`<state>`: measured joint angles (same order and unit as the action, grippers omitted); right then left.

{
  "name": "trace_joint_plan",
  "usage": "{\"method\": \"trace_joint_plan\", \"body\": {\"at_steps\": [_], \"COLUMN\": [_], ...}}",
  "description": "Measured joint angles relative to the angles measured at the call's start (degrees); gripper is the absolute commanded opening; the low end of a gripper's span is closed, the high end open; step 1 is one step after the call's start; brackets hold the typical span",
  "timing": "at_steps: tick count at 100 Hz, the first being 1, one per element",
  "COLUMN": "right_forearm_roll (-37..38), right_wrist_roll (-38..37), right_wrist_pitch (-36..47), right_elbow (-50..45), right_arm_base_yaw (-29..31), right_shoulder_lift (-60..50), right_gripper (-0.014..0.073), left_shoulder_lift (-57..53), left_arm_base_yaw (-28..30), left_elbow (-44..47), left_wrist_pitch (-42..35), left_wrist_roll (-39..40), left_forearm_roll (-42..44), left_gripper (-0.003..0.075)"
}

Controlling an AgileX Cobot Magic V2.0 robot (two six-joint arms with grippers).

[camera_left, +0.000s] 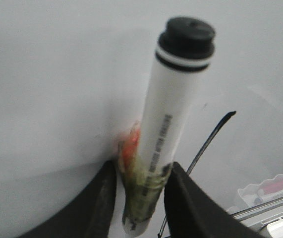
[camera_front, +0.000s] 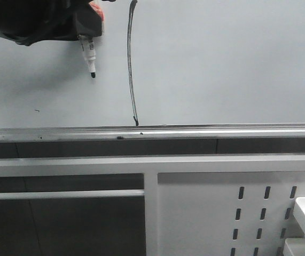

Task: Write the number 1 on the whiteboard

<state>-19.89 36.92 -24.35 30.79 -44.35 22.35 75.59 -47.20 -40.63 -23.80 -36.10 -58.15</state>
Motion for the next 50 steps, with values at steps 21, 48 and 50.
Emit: {"method": "trace_joint_plan", "body": {"at_steps": [21,48,50], "right_forearm_roll": [0.00,0.00,0.00], "right_wrist_roll": [0.00,0.00,0.00], "right_wrist_pitch": [0.00,0.00,0.00], "right_elbow": [0.00,0.00,0.00], "right_arm_base_yaw": [0.00,0.00,0.00], "right_shoulder_lift": [0.00,0.00,0.00], "right_gripper": [-0.0057,-0.0057,-0.0057], "left_shoulder_lift": [0.00,-1.69,-2.25], "left_arm_base_yaw": [0.00,0.00,0.00], "left_elbow": [0.00,0.40,0.55], "left_wrist_pitch": [0.69,1.55,1.44], "left_wrist_roll": [0.00,0.02,0.02], "left_forearm_roll": [0.00,0.00,0.00], "left_gripper": [0.0477,0.0482,0.0482]}}
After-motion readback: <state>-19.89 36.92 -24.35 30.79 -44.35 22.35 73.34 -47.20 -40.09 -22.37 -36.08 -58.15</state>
